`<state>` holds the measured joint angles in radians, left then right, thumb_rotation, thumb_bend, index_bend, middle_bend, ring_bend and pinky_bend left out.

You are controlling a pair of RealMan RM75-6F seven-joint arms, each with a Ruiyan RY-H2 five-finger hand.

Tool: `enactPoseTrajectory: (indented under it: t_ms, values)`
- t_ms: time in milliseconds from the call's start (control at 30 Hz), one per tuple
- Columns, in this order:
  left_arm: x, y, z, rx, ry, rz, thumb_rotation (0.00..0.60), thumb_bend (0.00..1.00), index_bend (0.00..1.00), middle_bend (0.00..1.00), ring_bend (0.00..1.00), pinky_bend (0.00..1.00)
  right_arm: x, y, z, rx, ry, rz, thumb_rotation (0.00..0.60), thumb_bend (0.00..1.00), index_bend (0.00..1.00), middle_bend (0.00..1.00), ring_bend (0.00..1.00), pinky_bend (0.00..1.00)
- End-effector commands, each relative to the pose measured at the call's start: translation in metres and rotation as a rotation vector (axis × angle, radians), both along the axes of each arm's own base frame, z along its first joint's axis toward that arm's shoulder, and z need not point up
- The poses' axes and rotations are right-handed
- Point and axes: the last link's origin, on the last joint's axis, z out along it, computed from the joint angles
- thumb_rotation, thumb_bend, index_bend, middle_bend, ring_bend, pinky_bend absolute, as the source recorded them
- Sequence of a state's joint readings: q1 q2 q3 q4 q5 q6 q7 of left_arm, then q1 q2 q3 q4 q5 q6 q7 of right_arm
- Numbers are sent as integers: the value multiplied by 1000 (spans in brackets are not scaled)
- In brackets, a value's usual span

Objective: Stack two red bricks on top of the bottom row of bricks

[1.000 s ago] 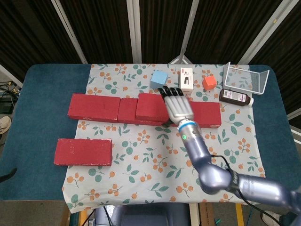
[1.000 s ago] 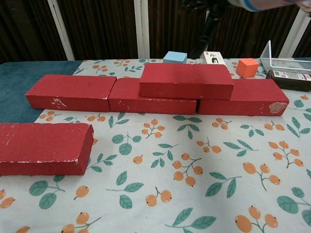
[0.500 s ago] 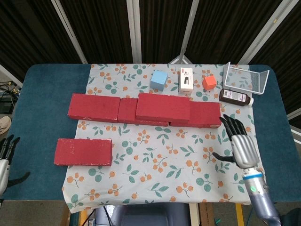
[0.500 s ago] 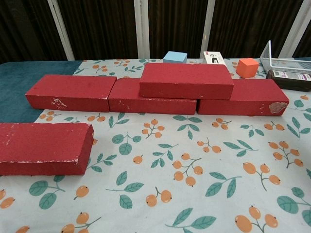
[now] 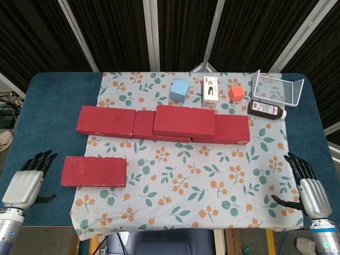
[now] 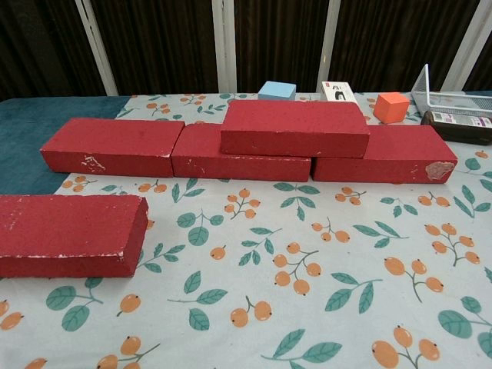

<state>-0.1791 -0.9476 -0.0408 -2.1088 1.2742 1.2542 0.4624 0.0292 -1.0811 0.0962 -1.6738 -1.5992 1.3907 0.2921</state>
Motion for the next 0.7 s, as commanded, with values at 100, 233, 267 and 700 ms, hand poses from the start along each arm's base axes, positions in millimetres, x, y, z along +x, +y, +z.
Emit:
enactPoseTrajectory:
  t_ms: [100,233,267,700]
  values:
    - [21,26,-14,-102,52,-26,600,0,0,0,0,115,-4,-1,1,34,6,-28,600,130,0,0,0,0]
    - [26,37,-25,-155,66,-16,600,0,0,0,0,74,-4,-2,2,38,1,-39,600,129,0,0,0,0]
    - [27,40,-27,-165,78,-15,600,0,0,0,0,56,-5,-2,2,39,-1,-42,600,130,0,0,0,0]
    - [37,69,-69,-259,134,-11,600,0,0,0,0,29,-5,1,4,49,1,-72,600,129,0,0,0,0]
